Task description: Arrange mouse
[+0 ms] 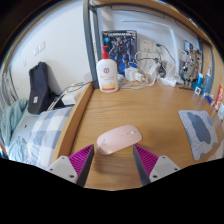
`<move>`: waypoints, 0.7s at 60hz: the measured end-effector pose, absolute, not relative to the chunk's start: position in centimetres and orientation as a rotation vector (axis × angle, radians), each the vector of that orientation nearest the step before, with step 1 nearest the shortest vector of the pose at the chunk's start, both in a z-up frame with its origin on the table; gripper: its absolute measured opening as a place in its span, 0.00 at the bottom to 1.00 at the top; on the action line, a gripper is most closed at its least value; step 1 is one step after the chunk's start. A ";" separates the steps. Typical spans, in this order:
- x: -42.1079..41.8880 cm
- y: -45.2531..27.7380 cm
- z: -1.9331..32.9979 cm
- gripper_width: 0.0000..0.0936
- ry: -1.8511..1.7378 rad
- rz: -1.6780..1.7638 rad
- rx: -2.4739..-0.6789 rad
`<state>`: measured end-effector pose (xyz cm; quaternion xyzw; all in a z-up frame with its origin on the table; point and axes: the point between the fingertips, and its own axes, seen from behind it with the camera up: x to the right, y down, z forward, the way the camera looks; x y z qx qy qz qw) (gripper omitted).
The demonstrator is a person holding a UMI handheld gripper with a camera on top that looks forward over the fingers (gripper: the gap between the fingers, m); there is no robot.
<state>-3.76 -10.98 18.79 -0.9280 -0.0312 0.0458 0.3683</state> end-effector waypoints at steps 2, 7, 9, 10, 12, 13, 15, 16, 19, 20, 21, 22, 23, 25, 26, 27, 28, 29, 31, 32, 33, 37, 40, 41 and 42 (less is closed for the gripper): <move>-3.3 -10.4 19.1 0.82 -0.083 0.112 -2.387; -4.5 -8.6 19.3 0.82 -0.083 0.104 -2.386; -4.4 -7.7 19.8 0.82 -0.080 0.104 -2.388; -4.8 -7.6 19.9 0.82 -0.079 0.101 -2.390; -5.9 -7.3 18.8 0.82 -0.077 0.101 -2.390; -6.0 -6.9 18.9 0.82 -0.078 0.099 -2.390; -6.4 -6.2 19.0 0.81 -0.080 0.094 -2.392; -6.6 -5.8 19.0 0.82 -0.080 0.093 -2.392; -7.2 -5.2 18.5 0.82 -0.079 0.095 -2.393; -7.4 -5.0 18.5 0.82 -0.078 0.094 -2.395; -7.6 -4.7 18.5 0.82 -0.077 0.092 -2.397; -7.7 -4.4 18.6 0.82 -0.077 0.088 -2.396; -7.9 -4.0 18.6 0.82 -0.079 0.084 -2.395; -8.2 -3.3 18.7 0.82 -0.084 0.076 -2.396; -8.6 -2.8 19.4 0.82 -0.090 0.070 -2.399; -8.2 -2.9 18.1 0.82 -0.091 0.072 -2.399; -8.3 -2.5 17.7 0.81 -0.091 0.066 -2.402; -8.4 -2.3 17.6 0.82 -0.093 0.060 -2.404; -8.8 -1.7 17.4 0.81 -0.098 0.051 -2.407; -9.0 -1.5 17.3 0.81 -0.100 0.046 -2.408; -9.1 -1.3 17.2 0.81 -0.102 0.040 -2.410; -9.4 -0.1 17.4 0.73 -0.104 0.011 -2.424; -9.3 0.6 17.1 0.65 -0.096 0.011 -2.427; -9.2 0.9 17.1 0.62 -0.093 0.010 -2.427; -9.2 1.1 17.0 0.59 -0.091 0.012 -2.426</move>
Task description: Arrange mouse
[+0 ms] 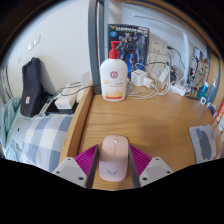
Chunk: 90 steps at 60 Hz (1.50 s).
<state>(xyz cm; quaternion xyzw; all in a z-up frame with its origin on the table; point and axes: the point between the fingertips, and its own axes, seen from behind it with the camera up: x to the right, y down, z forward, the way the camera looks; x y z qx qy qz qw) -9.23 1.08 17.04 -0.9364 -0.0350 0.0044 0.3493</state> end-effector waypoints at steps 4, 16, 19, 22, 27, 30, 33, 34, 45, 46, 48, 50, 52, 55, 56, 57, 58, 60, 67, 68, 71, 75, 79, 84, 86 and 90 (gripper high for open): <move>-9.4 1.5 16.9 0.51 -0.106 0.015 -2.426; -8.5 -0.3 17.6 0.43 -0.139 0.041 -2.430; -8.3 -0.3 17.5 0.39 -0.136 0.052 -2.424; -8.1 -0.3 17.4 0.35 -0.132 0.063 -2.425; -8.0 0.0 17.2 0.33 -0.157 0.075 -2.435; -8.1 0.4 17.2 0.31 -0.184 0.079 -2.447; -8.2 0.9 17.2 0.31 -0.220 0.087 -2.459; -8.2 1.0 17.3 0.31 -0.222 0.095 -2.465; -5.2 2.0 23.7 0.31 -0.278 0.128 -2.437; -4.4 2.5 25.4 0.31 -0.274 0.132 -2.420; -3.4 3.6 27.5 0.31 -0.261 0.136 -2.379; -1.4 4.0 30.3 0.31 -0.257 0.135 -2.347; 1.4 4.8 34.2 0.31 -0.252 0.118 -2.304; 4.2 6.3 37.7 0.30 -0.242 0.100 -2.242; 5.5 6.5 39.4 0.31 -0.240 0.093 -2.223; 7.3 7.1 41.9 0.31 -0.240 0.082 -2.202; 8.3 7.0 42.8 0.31 -0.245 0.078 -2.179; 10.6 8.3 45.5 0.31 -0.244 0.053 -2.140; 19.8 7.9 51.3 0.31 -0.232 0.017 -2.054; 21.2 7.7 51.6 0.31 -0.234 0.008 -2.051; 25.3 7.6 51.2 0.31 -0.229 -0.015 -2.045; 29.8 6.5 49.9 0.30 -0.212 -0.030 -2.073; 34.2 6.1 46.6 0.30 -0.201 -0.065 -2.118; 38.3 4.2 42.0 0.30 -0.193 -0.098 -2.193; 39.3 3.8 39.7 0.30 -0.189 -0.097 -2.224; 40.6 2.5 35.0 0.30 -0.185 -0.079 -2.293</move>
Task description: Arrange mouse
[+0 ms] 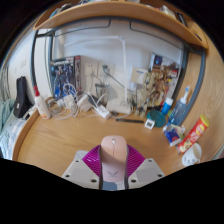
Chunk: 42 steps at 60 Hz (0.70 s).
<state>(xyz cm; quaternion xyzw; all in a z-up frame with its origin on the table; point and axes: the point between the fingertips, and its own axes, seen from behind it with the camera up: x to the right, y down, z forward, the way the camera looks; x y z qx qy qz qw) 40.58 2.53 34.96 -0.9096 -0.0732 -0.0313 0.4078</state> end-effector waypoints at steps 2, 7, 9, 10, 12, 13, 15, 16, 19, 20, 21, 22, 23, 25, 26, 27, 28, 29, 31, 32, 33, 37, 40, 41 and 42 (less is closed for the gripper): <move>40.9 1.9 32.7 0.30 -0.177 -0.064 -2.323; 41.6 0.4 28.3 0.30 -0.160 -0.053 -2.390; 41.7 -0.1 26.7 0.30 -0.156 -0.050 -2.415; 41.8 -0.6 26.0 0.30 -0.157 -0.050 -2.427; 41.8 -1.2 24.8 0.30 -0.157 -0.047 -2.450; 41.7 -1.4 24.2 0.30 -0.155 -0.040 -2.459; 41.5 -1.8 23.3 0.30 -0.145 -0.022 -2.470; 41.4 -1.9 22.8 0.30 -0.140 -0.017 -2.477; 41.3 -2.5 21.3 0.31 -0.146 -0.023 -2.505; 41.4 -3.1 20.8 0.31 -0.160 -0.027 -2.518; 41.4 -3.6 20.2 0.32 -0.175 -0.036 -2.535; 41.4 -3.6 20.1 0.32 -0.187 -0.047 -2.531; 41.4 -3.3 20.4 0.32 -0.187 -0.054 -2.504; 41.4 -3.4 19.8 0.34 -0.168 -0.060 -2.505; 41.3 -3.4 20.0 0.34 -0.144 -0.054 -2.494; 41.3 -3.6 19.9 0.34 -0.122 -0.047 -2.498; 41.4 -3.5 20.1 0.34 -0.106 -0.037 -2.494; 41.4 -3.6 20.1 0.37 -0.090 -0.028 -2.490; 41.5 -3.6 20.2 0.39 -0.072 -0.012 -2.482; 41.5 -3.6 20.2 0.40 -0.067 -0.006 -2.480; 41.6 -3.5 20.2 0.41 -0.062 0.000 -2.476; 41.5 -3.4 20.2 0.45 -0.052 0.004 -2.478; 41.5 -3.4 20.1 0.48 -0.070 -0.005 -2.492; 41.5 -3.5 20.1 0.50 -0.079 -0.011 -2.499; 41.7 -3.5 20.1 0.54 -0.085 -0.024 -2.506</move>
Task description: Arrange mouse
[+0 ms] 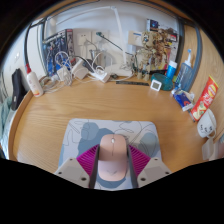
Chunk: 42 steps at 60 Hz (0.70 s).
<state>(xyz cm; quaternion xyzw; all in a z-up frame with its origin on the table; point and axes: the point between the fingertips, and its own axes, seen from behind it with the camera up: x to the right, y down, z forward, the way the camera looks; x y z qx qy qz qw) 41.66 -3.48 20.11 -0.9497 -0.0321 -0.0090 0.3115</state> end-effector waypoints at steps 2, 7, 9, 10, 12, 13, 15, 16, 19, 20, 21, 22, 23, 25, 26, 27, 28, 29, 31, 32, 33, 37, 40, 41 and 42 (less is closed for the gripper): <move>42.0 -3.5 20.3 0.65 -0.094 -0.048 -2.520; 42.2 -3.9 21.4 0.92 -0.097 -0.061 -2.551; 42.1 -3.6 22.5 0.92 -0.087 -0.049 -2.543; 42.0 -3.4 23.2 0.91 -0.083 -0.046 -2.536; 42.0 -3.1 25.0 0.91 -0.079 -0.024 -2.521; 41.8 -3.0 25.8 0.91 -0.076 -0.013 -2.514; 41.7 -2.6 27.7 0.91 -0.077 0.008 -2.500; 41.6 -2.5 28.6 0.91 -0.079 0.018 -2.494; 41.7 -1.8 31.8 0.91 -0.095 0.018 -2.466; 41.9 -1.6 33.0 0.91 -0.102 0.011 -2.454; 42.1 -1.3 34.1 0.91 -0.107 0.004 -2.442; 42.3 -1.1 35.2 0.91 -0.112 -0.003 -2.430; 42.6 -0.9 36.4 0.91 -0.116 -0.011 -2.416; 43.0 -0.5 38.7 0.91 -0.124 -0.028 -2.390; 43.1 -0.2 39.5 0.91 -0.124 -0.039 -2.382; 43.4 -0.1 40.5 0.91 -0.126 -0.045 -2.372; 43.5 0.0 41.4 0.91 -0.127 -0.050 -2.364; 43.7 0.0 42.2 0.91 -0.129 -0.052 -2.357; 43.9 0.1 43.8 0.91 -0.128 -0.046 -2.342; 43.9 0.2 44.5 0.91 -0.127 -0.040 -2.334; 43.9 0.3 45.1 0.91 -0.127 -0.033 -2.327; 43.9 0.6 47.0 0.91 -0.118 -0.013 -2.310; 44.1 0.4 48.2 0.91 -0.112 -0.025 -2.314; 44.4 0.4 48.3 0.91 -0.111 -0.028 -2.314; 44.6 0.4 48.4 0.91 -0.110 -0.031 -2.312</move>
